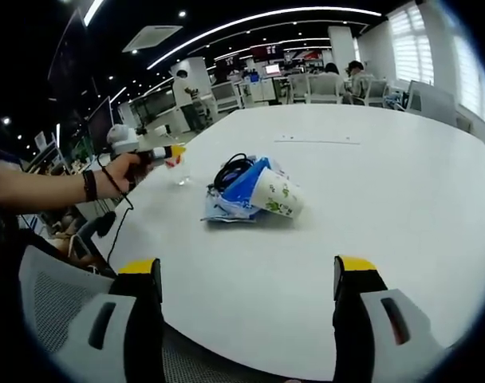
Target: Arrange the tabletop items into an orderly group along one side of the table until the central work area is clear of visible clutter.
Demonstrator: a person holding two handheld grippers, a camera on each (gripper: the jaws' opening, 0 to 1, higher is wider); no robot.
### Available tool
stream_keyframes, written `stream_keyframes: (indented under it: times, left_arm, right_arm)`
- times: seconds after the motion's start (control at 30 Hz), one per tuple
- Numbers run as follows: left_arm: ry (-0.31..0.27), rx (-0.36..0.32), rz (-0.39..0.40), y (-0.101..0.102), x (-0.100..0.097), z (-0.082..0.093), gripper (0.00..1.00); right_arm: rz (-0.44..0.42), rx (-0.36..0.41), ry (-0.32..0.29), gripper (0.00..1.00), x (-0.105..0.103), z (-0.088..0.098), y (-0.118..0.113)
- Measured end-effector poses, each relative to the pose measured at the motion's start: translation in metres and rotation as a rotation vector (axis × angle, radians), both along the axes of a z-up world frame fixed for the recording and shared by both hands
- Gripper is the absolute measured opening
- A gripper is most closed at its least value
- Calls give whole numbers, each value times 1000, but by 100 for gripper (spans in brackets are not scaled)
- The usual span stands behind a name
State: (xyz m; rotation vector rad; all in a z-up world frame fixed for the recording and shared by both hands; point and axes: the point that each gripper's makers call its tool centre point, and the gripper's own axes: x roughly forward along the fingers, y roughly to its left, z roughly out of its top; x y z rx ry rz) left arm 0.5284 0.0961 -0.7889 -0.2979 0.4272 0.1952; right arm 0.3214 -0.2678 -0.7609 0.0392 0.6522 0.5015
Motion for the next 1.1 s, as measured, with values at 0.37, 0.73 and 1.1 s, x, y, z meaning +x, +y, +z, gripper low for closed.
stream_keyframes:
  times: [0.37,0.73,1.1]
  left_arm:
    - [22,3,133,-10,6,-1,62]
    - [5,65,25,-3,6,4,45]
    - [-22,127,-449,-16,12,3,43]
  right_arm:
    - [-17,3,4,89,-2,0,-5]
    - [-17,4,8,89,-1,0,-4]
    - [-19,-1,4,89,0,2,-5]
